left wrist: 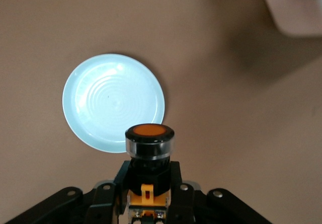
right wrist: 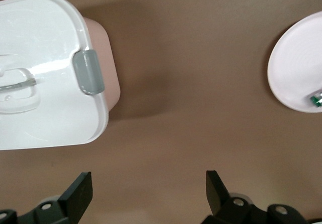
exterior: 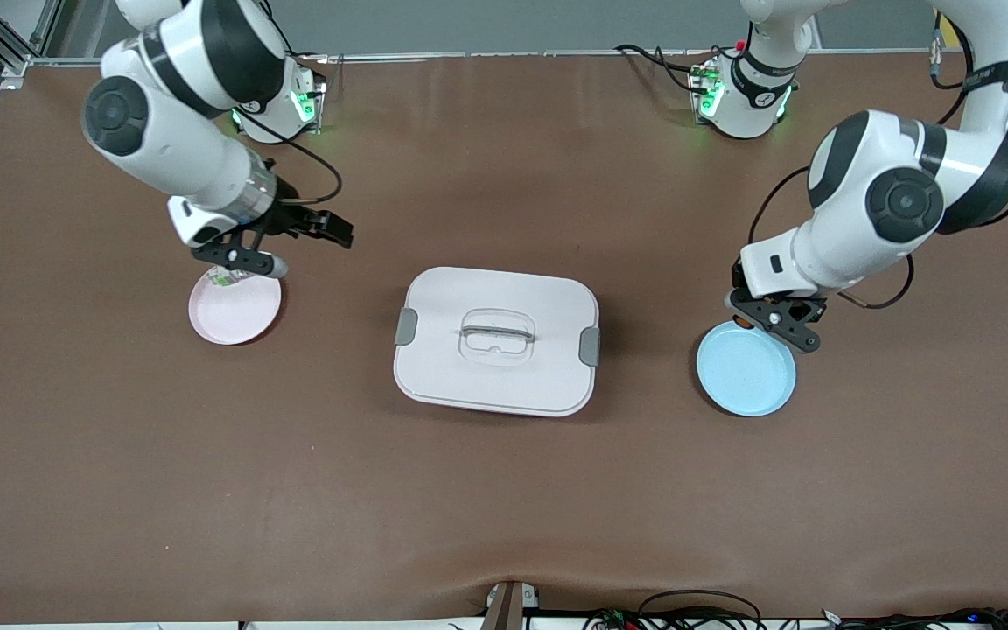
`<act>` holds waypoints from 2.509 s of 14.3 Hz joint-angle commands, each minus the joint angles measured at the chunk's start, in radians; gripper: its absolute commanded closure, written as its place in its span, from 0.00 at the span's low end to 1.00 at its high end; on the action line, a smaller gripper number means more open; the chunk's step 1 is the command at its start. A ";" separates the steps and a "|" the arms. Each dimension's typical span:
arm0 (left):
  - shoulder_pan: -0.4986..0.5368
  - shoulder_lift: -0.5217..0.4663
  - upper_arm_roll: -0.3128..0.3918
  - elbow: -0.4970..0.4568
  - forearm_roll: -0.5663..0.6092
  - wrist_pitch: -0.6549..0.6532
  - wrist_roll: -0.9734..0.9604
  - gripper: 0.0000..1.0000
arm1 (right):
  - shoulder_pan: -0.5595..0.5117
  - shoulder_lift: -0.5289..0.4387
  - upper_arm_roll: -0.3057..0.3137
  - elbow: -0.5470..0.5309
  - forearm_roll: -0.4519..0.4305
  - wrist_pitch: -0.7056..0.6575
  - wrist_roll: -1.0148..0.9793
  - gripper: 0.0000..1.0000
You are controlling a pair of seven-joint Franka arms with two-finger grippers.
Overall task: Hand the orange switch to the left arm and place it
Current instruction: 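Lower the switch onto the blue plate while the right gripper withdraws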
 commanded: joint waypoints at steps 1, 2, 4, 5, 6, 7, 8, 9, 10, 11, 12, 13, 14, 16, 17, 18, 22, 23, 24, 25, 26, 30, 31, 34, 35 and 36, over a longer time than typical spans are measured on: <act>-0.001 0.069 -0.009 0.053 0.116 -0.043 0.078 1.00 | -0.095 -0.061 0.017 -0.056 -0.054 -0.013 -0.157 0.00; 0.001 0.100 -0.009 0.066 0.146 -0.043 0.116 1.00 | -0.107 -0.072 0.017 -0.065 -0.083 -0.013 -0.188 0.00; 0.002 0.146 -0.009 0.086 0.237 -0.043 0.198 1.00 | -0.131 -0.084 0.017 -0.070 -0.144 -0.012 -0.238 0.00; 0.004 0.169 -0.008 0.098 0.263 -0.043 0.251 1.00 | -0.144 -0.086 0.017 -0.073 -0.161 -0.013 -0.267 0.00; 0.018 0.198 -0.006 0.107 0.274 -0.037 0.323 1.00 | -0.162 -0.090 0.017 -0.076 -0.166 -0.013 -0.304 0.00; 0.045 0.219 -0.006 0.113 0.283 -0.028 0.385 1.00 | -0.187 -0.093 0.017 -0.076 -0.167 -0.013 -0.344 0.00; 0.055 0.229 -0.008 0.112 0.291 -0.004 0.428 1.00 | -0.202 -0.096 0.017 -0.075 -0.178 -0.015 -0.388 0.00; 0.055 0.233 -0.006 0.109 0.291 0.022 0.458 1.00 | -0.225 -0.102 0.017 -0.075 -0.181 -0.018 -0.413 0.00; 0.055 0.244 -0.006 0.109 0.292 0.029 0.463 1.00 | -0.236 -0.104 0.017 -0.072 -0.181 -0.024 -0.423 0.00; 0.058 0.249 -0.006 0.106 0.292 0.030 0.465 1.00 | -0.241 -0.105 0.015 -0.066 -0.183 -0.033 -0.426 0.00; 0.061 0.249 -0.008 0.101 0.292 0.036 0.465 1.00 | -0.259 -0.104 0.015 -0.049 -0.186 -0.048 -0.433 0.00; 0.059 0.249 -0.006 0.093 0.292 0.036 0.465 1.00 | -0.279 -0.102 0.017 -0.021 -0.195 -0.073 -0.462 0.00; 0.061 0.250 -0.006 0.086 0.292 0.049 0.465 1.00 | -0.299 -0.098 0.017 0.006 -0.195 -0.097 -0.493 0.00; 0.062 0.269 -0.006 0.073 0.292 0.069 0.491 1.00 | -0.323 -0.086 0.017 0.089 -0.196 -0.163 -0.510 0.00; 0.065 0.284 -0.006 0.073 0.292 0.093 0.526 1.00 | -0.326 -0.066 0.017 0.141 -0.200 -0.192 -0.509 0.00; 0.076 0.292 -0.006 0.070 0.292 0.117 0.540 1.00 | -0.340 -0.052 0.017 0.193 -0.212 -0.228 -0.510 0.00; 0.079 0.356 -0.006 0.064 0.331 0.161 0.545 1.00 | -0.392 0.012 0.017 0.406 -0.227 -0.363 -0.509 0.00; 0.079 0.370 -0.006 0.064 0.343 0.179 0.546 1.00 | -0.402 0.028 0.018 0.440 -0.227 -0.377 -0.509 0.00; 0.079 0.381 -0.006 0.066 0.355 0.187 0.545 1.00 | -0.409 0.034 0.017 0.460 -0.227 -0.383 -0.510 0.00; 0.078 0.388 -0.006 0.066 0.358 0.193 0.545 1.00 | -0.415 0.034 0.018 0.465 -0.227 -0.381 -0.509 0.00; 0.076 0.391 -0.006 0.067 0.363 0.193 0.545 1.00 | -0.417 0.034 0.017 0.465 -0.227 -0.383 -0.507 0.00; 0.072 0.419 -0.006 0.072 0.430 0.197 0.543 1.00 | -0.429 0.042 0.018 0.465 -0.213 -0.380 -0.509 0.00; 0.073 0.428 -0.006 0.072 0.435 0.222 0.545 1.00 | -0.425 0.051 0.020 0.465 -0.213 -0.381 -0.509 0.00; 0.072 0.445 -0.006 0.072 0.438 0.245 0.545 1.00 | -0.420 0.069 0.023 0.467 -0.212 -0.378 -0.508 0.00; 0.070 0.447 -0.006 0.070 0.452 0.257 0.545 1.00 | -0.420 0.071 0.023 0.470 -0.212 -0.378 -0.507 0.00; 0.072 0.453 -0.006 0.069 0.472 0.263 0.545 1.00 | -0.426 0.069 0.023 0.470 -0.212 -0.380 -0.508 0.00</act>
